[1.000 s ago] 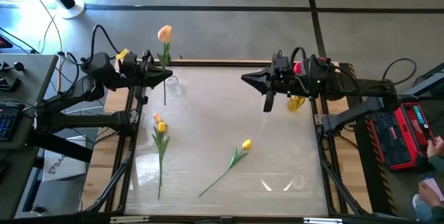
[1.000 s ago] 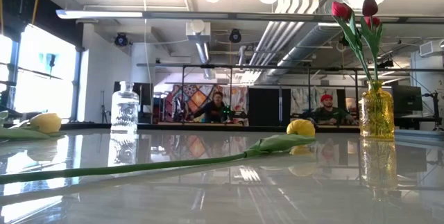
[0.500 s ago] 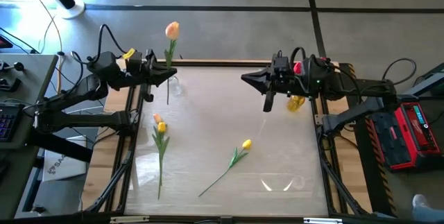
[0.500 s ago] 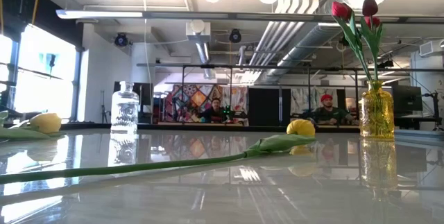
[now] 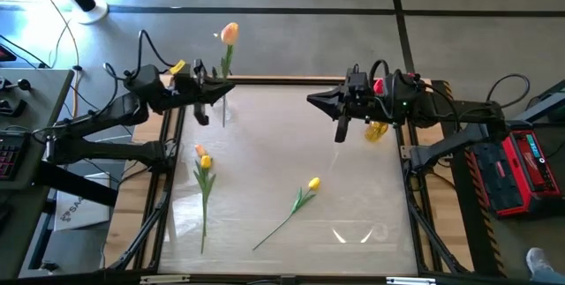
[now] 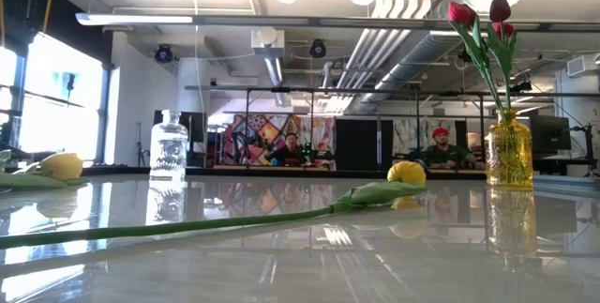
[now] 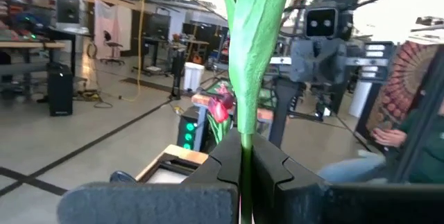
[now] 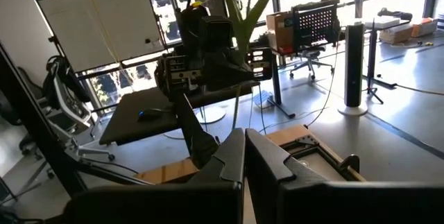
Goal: Sort flowers into vase by color
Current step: Put the bottom light pink tulip into the transparent vase
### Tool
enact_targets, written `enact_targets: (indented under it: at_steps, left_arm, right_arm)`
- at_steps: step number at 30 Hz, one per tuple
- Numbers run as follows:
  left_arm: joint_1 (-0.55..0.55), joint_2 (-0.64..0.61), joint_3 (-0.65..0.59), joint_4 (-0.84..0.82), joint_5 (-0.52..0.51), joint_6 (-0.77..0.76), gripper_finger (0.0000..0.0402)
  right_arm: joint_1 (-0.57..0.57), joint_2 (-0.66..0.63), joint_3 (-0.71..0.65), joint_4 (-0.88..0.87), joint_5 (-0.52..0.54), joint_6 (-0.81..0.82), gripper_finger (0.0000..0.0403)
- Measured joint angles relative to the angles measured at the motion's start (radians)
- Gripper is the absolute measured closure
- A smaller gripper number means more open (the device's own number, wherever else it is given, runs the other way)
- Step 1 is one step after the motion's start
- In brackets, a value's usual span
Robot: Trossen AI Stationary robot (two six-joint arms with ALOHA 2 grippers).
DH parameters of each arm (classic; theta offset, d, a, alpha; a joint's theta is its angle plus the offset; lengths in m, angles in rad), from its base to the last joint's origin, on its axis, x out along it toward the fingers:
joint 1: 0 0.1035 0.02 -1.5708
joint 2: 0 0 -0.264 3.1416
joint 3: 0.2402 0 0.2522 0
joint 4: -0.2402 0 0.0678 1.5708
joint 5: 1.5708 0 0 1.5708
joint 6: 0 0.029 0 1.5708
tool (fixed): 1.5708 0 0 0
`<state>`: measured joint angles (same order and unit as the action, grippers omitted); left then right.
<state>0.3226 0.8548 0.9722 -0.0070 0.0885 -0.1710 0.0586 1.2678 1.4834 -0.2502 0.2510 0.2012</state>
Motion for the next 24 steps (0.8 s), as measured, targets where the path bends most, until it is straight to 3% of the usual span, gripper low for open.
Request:
enact_targets:
  at_steps: [6, 13, 18, 24]
  left_arm:
    - [-0.042, 0.068, 0.0, 0.09, -0.061, 0.045, 0.0401]
    - [-0.084, 0.063, -0.036, 0.113, -0.153, 0.097, 0.0401]
    - [-0.073, -0.018, -0.153, 0.199, -0.23, 0.089, 0.0401]
    - [0.02, -0.193, -0.359, 0.346, -0.348, 0.1, 0.0401]
  right_arm:
    - [0.0, 0.0, 0.0, 0.0, 0.0, 0.0, 0.0402]
    - [0.0, 0.0, 0.0, 0.0, 0.0, 0.0, 0.0402]
    - [0.0, 0.0, 0.0, 0.0, 0.0, 0.0, 0.0402]
    - [0.0, 0.0, 0.0, 0.0, 0.0, 0.0, 0.0402]
